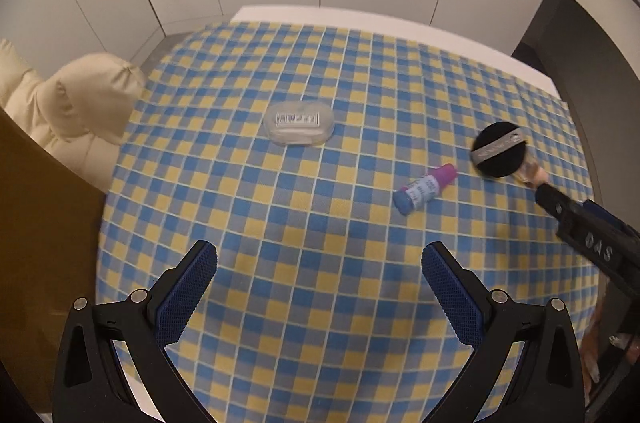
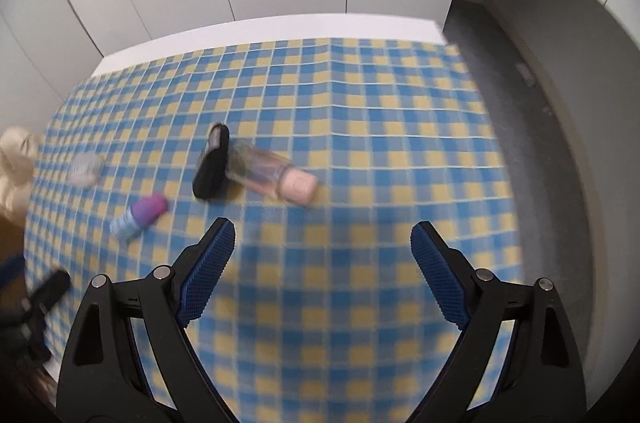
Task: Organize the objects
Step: 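Move both open grippers back over the remaining cosmetics on the checked table, then grasp the blue spray bottle with the left gripper while the right grasps the clear pink-capped bottle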
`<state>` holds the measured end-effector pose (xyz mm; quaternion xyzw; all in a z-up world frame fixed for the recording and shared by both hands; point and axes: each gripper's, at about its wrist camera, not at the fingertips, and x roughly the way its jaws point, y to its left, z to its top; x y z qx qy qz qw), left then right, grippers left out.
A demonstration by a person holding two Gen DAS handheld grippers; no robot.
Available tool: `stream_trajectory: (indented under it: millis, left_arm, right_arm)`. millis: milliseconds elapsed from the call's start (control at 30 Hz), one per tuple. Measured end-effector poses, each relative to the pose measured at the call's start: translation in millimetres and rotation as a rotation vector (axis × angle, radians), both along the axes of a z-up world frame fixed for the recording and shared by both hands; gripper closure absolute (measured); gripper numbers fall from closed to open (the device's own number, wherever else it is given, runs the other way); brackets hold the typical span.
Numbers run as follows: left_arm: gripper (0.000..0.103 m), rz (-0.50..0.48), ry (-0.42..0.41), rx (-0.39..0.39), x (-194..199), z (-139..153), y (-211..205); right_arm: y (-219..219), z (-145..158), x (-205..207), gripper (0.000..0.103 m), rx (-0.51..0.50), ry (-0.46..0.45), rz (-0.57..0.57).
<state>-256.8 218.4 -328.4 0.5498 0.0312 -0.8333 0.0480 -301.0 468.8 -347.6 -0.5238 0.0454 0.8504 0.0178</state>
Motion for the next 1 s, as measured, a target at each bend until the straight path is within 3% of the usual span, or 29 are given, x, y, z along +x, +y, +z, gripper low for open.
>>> stream_trajectory:
  millis: [133,300,333,400,433,633,733,933,1000]
  left_arm:
    - [0.001,0.029,-0.023,0.038,-1,-14,-4]
    - [0.001,0.013,-0.040,0.036,-4,-26,-2]
    - [0.001,0.007,-0.041,0.035,-5,-27,-2]
    - [0.001,-0.007,-0.043,0.041,-9,-29,0]
    - [0.001,-0.013,-0.041,0.048,-11,-29,1]
    - [0.001,-0.091,-0.015,0.072,-26,-29,21]
    - [0.001,-0.142,-0.033,0.083,-39,-37,36]
    - [0.002,-0.148,-0.057,0.082,-62,-51,57]
    - [0.010,-0.141,-0.043,0.079,-66,-50,65]
  right_arm:
    - [-10,-16,-18,0.011,-0.017,0.011,-0.014]
    - [-24,-25,-33,0.012,0.018,0.061,0.051]
    - [-28,-28,-35,0.014,0.032,0.069,0.075]
    - [-35,-33,-34,0.036,0.063,0.079,0.120]
    - [-37,-33,-33,0.038,0.085,0.093,0.124]
    - [-31,-28,-18,0.038,0.078,0.133,0.114]
    - [-9,-20,-11,0.038,0.028,0.135,0.085]
    - [15,-20,2,0.038,-0.029,0.115,0.031]
    - [18,-18,5,0.038,-0.031,0.119,0.025]
